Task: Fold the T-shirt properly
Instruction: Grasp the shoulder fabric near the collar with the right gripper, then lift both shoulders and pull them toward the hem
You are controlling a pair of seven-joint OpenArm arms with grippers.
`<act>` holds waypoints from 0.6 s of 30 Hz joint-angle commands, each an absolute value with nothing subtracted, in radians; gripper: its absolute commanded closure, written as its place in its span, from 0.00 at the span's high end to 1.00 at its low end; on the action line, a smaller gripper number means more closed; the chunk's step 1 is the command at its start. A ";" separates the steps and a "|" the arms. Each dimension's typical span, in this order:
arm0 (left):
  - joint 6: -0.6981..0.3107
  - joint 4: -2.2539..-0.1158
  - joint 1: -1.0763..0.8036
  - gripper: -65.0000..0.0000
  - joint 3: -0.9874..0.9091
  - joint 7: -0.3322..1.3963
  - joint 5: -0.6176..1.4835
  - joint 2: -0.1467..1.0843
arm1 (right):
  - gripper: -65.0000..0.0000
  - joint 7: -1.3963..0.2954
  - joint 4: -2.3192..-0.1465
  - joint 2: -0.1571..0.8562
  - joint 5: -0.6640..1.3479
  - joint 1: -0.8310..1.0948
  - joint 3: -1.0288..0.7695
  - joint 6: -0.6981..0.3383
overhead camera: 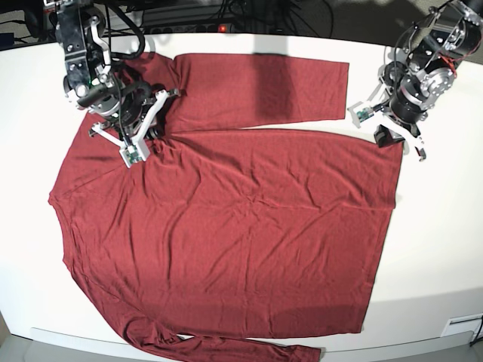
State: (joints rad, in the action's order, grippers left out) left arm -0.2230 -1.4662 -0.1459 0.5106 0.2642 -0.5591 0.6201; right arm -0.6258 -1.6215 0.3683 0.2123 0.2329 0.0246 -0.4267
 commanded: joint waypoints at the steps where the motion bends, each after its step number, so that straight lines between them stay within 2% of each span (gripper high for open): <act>1: -0.224 -1.475 -0.146 0.00 0.512 0.262 -0.542 0.629 | 0.00 -0.629 -1.647 0.377 0.213 0.227 0.019 -0.429; 8: -0.131 -1.550 -0.138 0.00 0.511 0.270 -0.542 0.629 | 0.00 -0.631 -1.773 0.377 0.213 0.227 0.019 -0.429; 18: -0.121 -1.553 -0.030 0.00 0.511 0.348 -0.537 0.629 | 0.00 -0.645 -1.840 0.377 0.183 0.192 0.019 -0.426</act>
State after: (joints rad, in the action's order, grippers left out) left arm -0.1379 -1.5383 -0.0437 0.5182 0.3489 -0.5304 0.6147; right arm -0.6632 -1.8198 0.3683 0.1787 0.2039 0.0250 -0.4271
